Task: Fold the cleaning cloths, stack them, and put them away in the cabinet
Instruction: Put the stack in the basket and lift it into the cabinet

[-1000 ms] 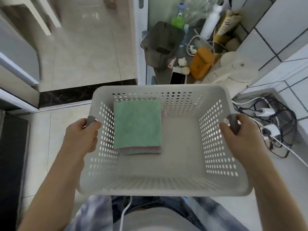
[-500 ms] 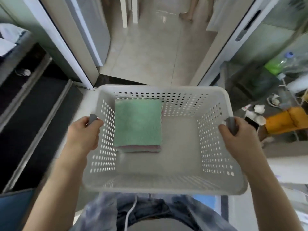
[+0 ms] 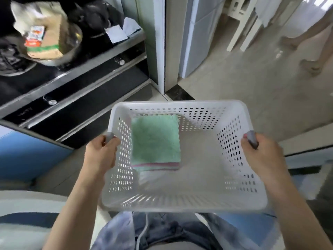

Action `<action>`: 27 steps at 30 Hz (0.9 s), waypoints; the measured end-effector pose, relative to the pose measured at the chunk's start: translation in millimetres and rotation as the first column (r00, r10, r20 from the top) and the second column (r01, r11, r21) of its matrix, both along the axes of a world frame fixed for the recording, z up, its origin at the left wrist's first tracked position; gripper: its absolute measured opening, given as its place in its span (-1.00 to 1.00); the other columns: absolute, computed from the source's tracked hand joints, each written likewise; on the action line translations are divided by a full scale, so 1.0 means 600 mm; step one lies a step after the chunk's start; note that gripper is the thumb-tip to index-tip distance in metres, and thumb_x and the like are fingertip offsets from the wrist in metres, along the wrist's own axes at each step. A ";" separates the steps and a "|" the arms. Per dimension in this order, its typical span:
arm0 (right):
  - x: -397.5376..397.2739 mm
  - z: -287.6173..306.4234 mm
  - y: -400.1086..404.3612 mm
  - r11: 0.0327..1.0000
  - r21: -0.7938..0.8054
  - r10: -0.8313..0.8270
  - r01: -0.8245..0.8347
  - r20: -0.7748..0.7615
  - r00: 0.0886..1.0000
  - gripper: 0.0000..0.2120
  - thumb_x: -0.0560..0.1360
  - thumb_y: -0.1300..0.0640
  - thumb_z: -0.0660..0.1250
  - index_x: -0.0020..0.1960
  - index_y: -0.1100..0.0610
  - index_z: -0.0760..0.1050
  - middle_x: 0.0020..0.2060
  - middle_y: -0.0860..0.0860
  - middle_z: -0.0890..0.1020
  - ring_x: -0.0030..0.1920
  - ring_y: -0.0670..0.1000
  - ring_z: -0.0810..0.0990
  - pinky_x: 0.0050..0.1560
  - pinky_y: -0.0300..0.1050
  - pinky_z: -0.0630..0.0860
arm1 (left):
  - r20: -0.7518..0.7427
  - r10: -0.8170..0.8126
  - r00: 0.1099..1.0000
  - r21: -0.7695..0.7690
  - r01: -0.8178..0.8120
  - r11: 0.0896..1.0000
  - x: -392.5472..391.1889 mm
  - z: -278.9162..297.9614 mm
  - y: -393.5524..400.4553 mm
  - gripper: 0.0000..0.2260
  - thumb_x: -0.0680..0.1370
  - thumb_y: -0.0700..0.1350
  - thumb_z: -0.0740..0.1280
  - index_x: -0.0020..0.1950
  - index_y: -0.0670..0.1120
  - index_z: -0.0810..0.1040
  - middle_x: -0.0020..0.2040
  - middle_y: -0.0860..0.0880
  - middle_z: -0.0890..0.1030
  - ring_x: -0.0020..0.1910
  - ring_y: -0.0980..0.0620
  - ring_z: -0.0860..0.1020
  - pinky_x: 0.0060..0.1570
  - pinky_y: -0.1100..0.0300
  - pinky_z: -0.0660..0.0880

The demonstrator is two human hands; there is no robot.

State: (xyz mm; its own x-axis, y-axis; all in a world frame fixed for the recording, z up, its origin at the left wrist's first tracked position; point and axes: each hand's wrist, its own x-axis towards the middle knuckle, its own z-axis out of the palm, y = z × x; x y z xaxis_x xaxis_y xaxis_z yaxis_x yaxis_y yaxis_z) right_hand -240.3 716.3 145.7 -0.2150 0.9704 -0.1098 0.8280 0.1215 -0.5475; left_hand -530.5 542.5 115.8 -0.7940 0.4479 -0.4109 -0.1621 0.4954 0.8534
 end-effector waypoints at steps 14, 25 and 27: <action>-0.380 0.019 0.174 0.886 0.159 0.440 -0.436 0.008 0.898 -0.69 0.58 0.17 0.13 -0.30 0.27 0.23 -0.46 0.09 0.32 -0.45 0.05 0.27 -0.39 -0.09 0.23 | -0.002 0.359 0.933 0.109 -0.357 0.928 -0.252 0.041 0.008 -0.80 0.51 -0.25 0.30 -0.33 -0.17 0.44 -0.49 -0.05 0.32 -0.65 0.12 0.18 -0.61 0.39 0.12; -0.694 0.120 0.273 0.817 0.233 0.535 -0.528 0.037 0.844 -0.69 0.48 0.20 0.19 -0.41 0.13 0.21 -0.48 0.15 0.36 -0.51 0.16 0.53 -0.41 -0.17 0.28 | -0.075 0.412 0.908 0.262 -0.380 0.887 -0.531 0.171 0.043 -0.82 0.52 -0.25 0.30 -0.29 -0.21 0.47 -0.48 -0.02 0.43 -0.69 0.15 0.21 -0.62 0.43 0.11; -0.743 0.139 0.294 0.800 0.265 0.549 -0.538 0.040 0.835 -0.68 0.51 0.18 0.16 -0.41 0.13 0.20 -0.50 0.15 0.38 -0.47 0.20 0.57 -0.42 -0.15 0.35 | -0.106 0.417 0.903 0.284 -0.374 0.883 -0.562 0.201 0.059 -0.83 0.52 -0.25 0.31 -0.27 -0.22 0.48 -0.42 -0.05 0.43 -0.67 0.15 0.22 -0.63 0.41 0.11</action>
